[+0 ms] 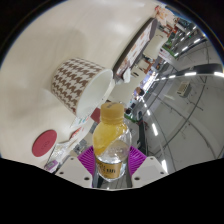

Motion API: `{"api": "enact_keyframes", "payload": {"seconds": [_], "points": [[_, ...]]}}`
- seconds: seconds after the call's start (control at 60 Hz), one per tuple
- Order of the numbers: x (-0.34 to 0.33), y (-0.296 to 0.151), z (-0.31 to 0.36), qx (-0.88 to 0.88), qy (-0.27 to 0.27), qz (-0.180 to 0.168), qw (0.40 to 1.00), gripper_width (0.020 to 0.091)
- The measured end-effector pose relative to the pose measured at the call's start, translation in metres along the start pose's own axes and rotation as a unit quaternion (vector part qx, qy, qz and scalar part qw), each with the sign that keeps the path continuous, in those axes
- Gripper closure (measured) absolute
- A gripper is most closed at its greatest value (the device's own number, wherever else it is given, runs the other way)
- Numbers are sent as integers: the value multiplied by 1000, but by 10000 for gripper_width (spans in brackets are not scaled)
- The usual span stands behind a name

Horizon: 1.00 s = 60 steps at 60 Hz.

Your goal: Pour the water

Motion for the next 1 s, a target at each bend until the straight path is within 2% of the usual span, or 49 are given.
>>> {"api": "enact_keyframes", "payload": {"seconds": [0.117, 0.25, 0.333, 0.433, 0.533, 0.617, 0.8, 0.95, 1.0], "points": [[-3, 1, -13, 44, -2, -12, 999, 722], [-11, 15, -30, 248, -41, -16, 968, 724], [-17, 30, -48, 405, -73, -30, 911, 725], [-22, 49, -56, 568, -120, -38, 813, 723], [-21, 57, -39, 689, -171, -37, 704, 722], [-18, 59, -12, 745, -201, -28, 635, 725], [-10, 44, 44, 799, -255, -26, 545, 723], [-14, 38, 82, 804, -272, -15, 528, 713], [-16, 39, 84, 815, -258, -23, 518, 717]]}}
Point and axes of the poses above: the point between the fingertips, and its own axes, seen from behind it with the camera up: z to the left, y down, x forward, the way the camera looks, the point moved 8 cm from there along -x, backward, against the way the camera looks, and after that the axes turned 4 degrees about x, right-handed, at the moved point
